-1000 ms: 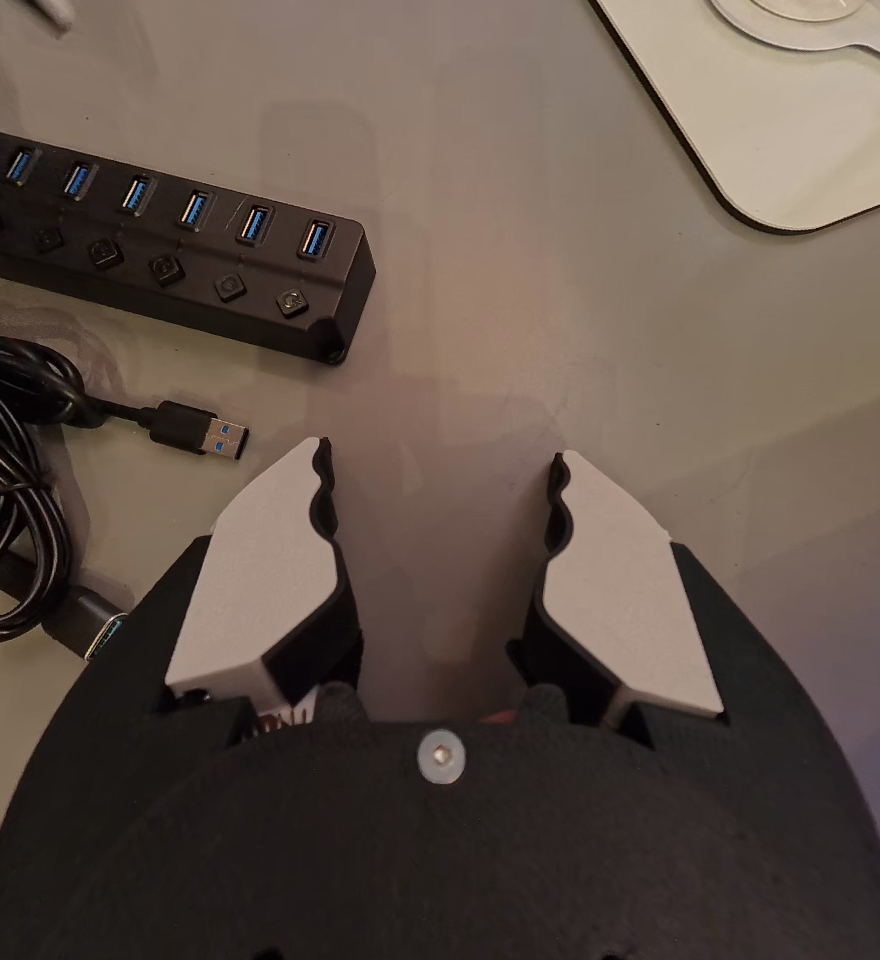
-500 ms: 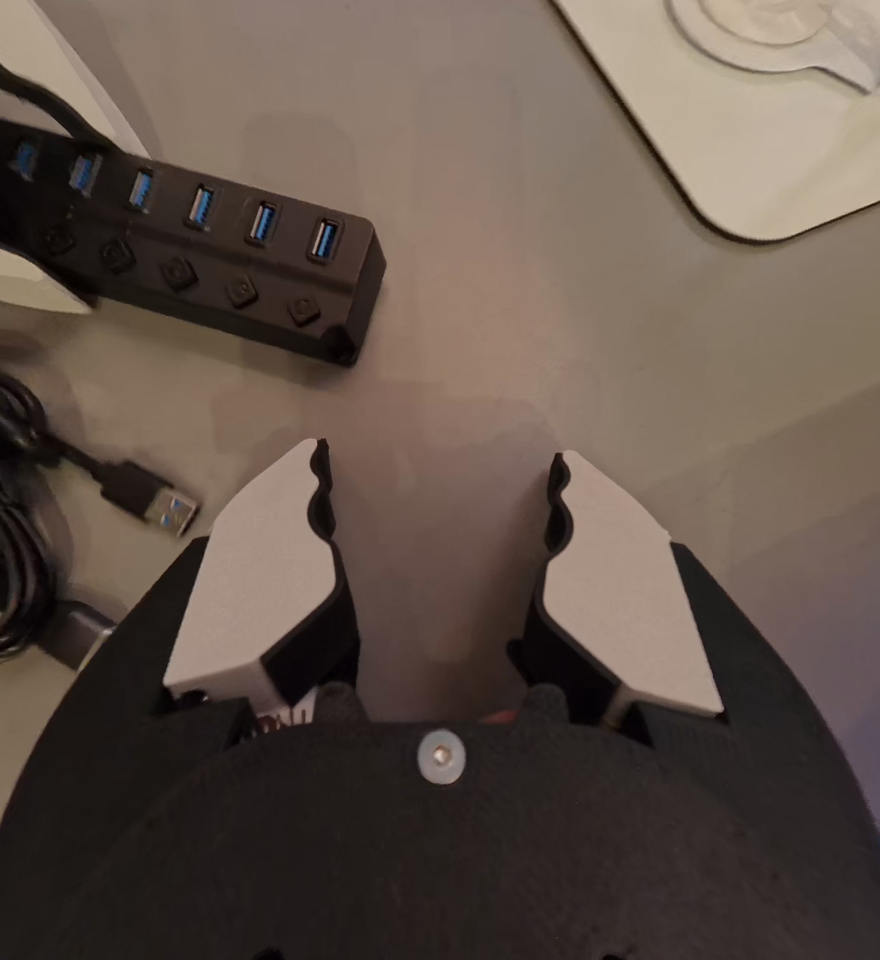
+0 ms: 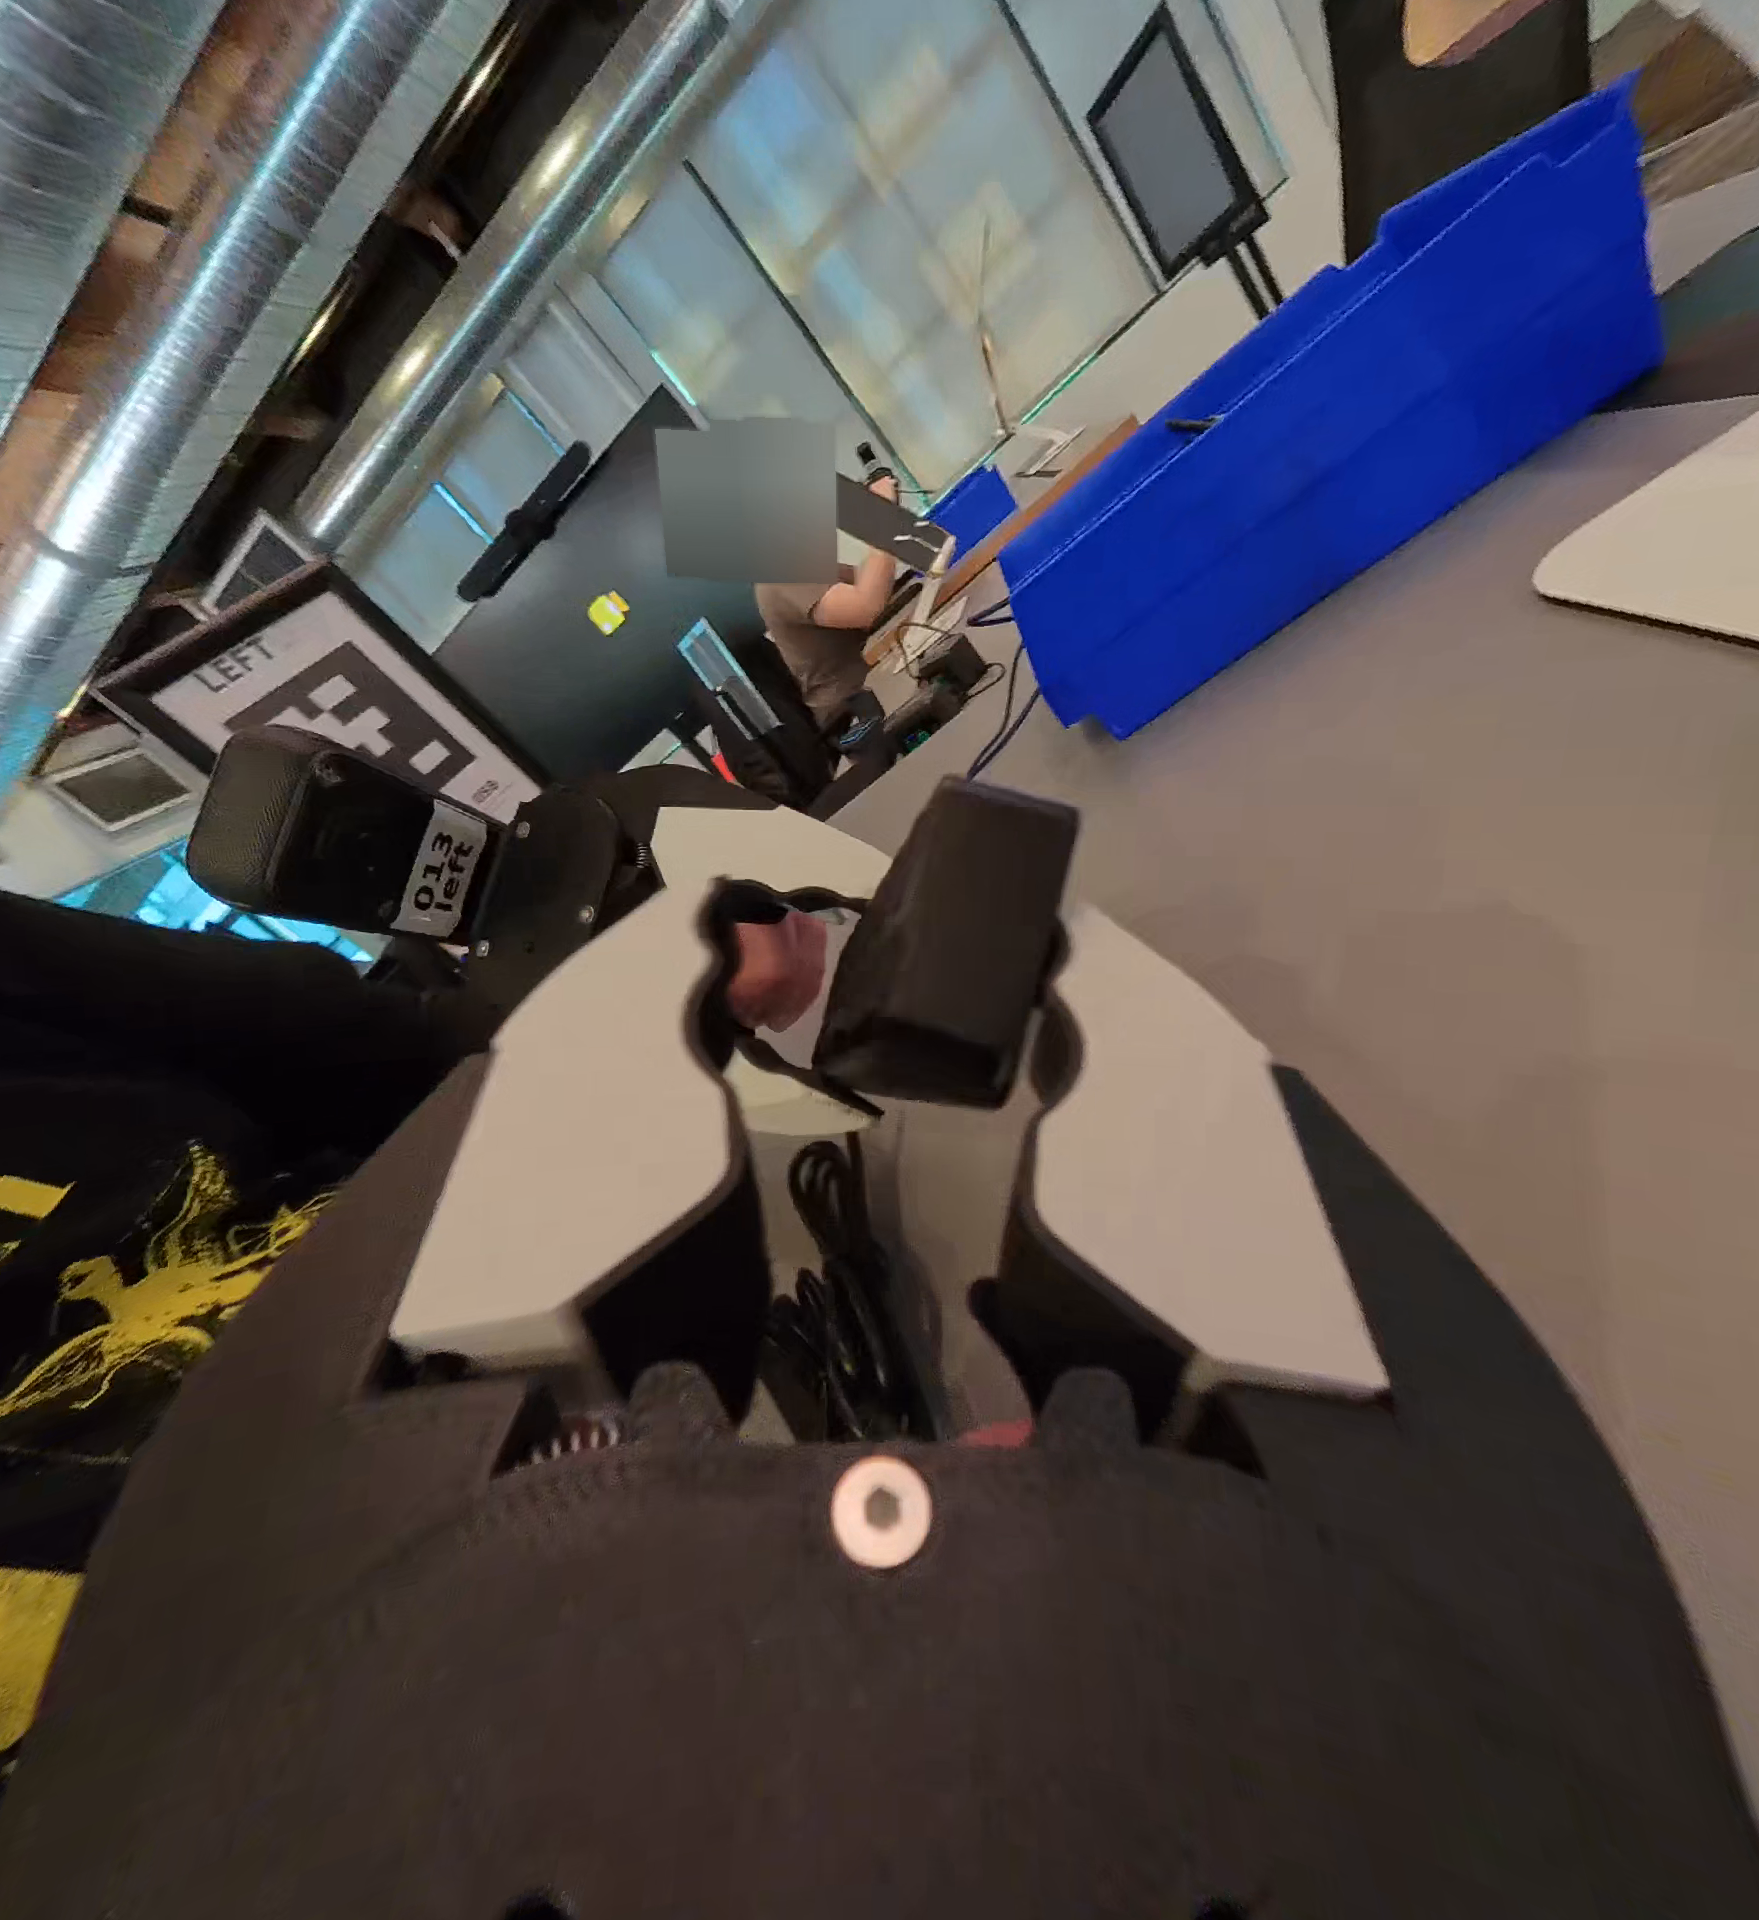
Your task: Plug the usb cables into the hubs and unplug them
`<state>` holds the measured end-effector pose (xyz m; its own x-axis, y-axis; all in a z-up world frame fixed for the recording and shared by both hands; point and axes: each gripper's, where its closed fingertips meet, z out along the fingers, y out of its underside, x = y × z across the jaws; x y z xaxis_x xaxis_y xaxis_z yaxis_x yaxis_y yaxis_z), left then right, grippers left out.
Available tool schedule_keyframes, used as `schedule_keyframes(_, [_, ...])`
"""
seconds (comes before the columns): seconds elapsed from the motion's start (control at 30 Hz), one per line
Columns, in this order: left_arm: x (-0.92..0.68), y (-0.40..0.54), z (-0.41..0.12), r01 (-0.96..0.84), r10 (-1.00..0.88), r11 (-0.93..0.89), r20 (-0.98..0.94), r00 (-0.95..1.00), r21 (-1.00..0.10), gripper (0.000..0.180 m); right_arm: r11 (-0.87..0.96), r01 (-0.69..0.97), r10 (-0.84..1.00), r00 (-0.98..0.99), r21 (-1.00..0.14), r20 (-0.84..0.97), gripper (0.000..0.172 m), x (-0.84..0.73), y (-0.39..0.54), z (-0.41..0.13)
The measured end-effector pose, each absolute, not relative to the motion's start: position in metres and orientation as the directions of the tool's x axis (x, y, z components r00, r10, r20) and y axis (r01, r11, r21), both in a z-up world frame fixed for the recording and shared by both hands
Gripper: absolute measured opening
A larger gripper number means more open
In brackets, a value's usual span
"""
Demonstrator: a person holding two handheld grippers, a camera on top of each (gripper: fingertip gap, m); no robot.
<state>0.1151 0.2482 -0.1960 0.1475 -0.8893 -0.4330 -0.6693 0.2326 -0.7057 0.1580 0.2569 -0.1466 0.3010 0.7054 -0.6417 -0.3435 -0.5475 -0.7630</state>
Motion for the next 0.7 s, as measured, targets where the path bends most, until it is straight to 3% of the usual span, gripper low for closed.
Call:
schedule_keyframes(0.03, [0.117, 0.246, -0.195, -0.666, -0.889, 0.234, -0.433, 0.147, -0.708, 0.053, -0.546, -0.345, 0.711, 0.292, -0.764, -0.640, 0.033, 0.159, 0.255, -0.146])
schedule_keyframes(0.2, [0.122, 0.240, -0.181, -0.616, -0.923, 0.232, -0.371, 0.105, -0.753, 0.050, -0.473, -0.320, 0.766, 0.310, -0.821, -0.563, 0.024, 0.164, 0.248, -0.135])
schedule_keyframes(0.27, [0.119, 0.240, -0.164, -0.565, -0.953, 0.188, -0.287, 0.092, -0.804, 0.059, -0.443, -0.297, 0.797, 0.302, -0.846, -0.523, 0.024, 0.162, 0.242, -0.129])
schedule_keyframes(0.4, [0.116, 0.225, -0.143, -0.546, -0.986, -0.050, 0.127, -0.105, -0.836, 0.078, -0.340, -0.237, 0.881, 0.259, -0.910, -0.396, 0.024, 0.153, 0.224, -0.115])
schedule_keyframes(0.57, [0.110, 0.177, -0.147, -0.697, -0.691, -0.114, 0.561, -0.456, -0.708, 0.085, -0.200, -0.154, 0.963, 0.153, -0.968, -0.223, 0.024, 0.135, 0.192, -0.102])
schedule_keyframes(0.7, [0.100, 0.139, -0.155, -0.767, -0.439, 0.018, 0.684, -0.583, -0.642, 0.089, -0.125, -0.118, 0.987, 0.084, -0.985, -0.136, 0.024, 0.126, 0.173, -0.098])
